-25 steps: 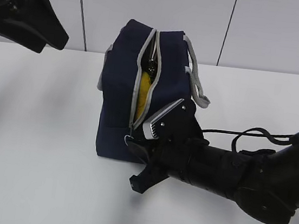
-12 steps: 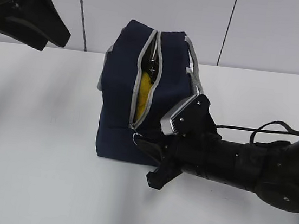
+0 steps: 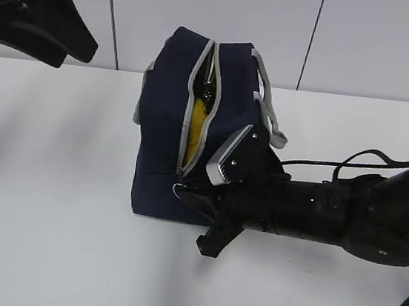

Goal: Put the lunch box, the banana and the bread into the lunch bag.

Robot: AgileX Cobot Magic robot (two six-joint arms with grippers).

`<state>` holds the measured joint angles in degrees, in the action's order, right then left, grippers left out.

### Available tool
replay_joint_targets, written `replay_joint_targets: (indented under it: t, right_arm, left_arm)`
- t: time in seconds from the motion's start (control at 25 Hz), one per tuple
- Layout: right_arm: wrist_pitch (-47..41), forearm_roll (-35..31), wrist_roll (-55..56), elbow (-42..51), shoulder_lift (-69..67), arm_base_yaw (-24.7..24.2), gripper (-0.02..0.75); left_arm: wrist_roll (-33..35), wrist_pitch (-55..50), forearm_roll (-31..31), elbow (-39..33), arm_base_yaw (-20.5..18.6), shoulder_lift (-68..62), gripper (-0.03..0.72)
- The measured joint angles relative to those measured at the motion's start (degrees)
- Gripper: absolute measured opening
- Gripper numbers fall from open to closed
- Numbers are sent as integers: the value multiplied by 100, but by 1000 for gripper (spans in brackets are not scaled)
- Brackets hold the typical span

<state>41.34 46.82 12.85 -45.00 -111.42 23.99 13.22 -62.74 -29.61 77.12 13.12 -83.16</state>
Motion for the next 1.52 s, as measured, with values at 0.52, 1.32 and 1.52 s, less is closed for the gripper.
replay_joint_targets:
  t: [0.52, 1.32, 1.52]
  right_arm:
    - [-364, 167, 253, -165, -164, 0, -16]
    - [-277, 99, 438, -165, -244, 0, -16]
    - [-277, 99, 462, -165, -244, 0, -15]
  left_arm:
    - [0, 5, -49, 0, 0, 0, 361]
    - [0, 5, -61, 0, 0, 0, 361]
    - [0, 5, -67, 0, 0, 0, 361]
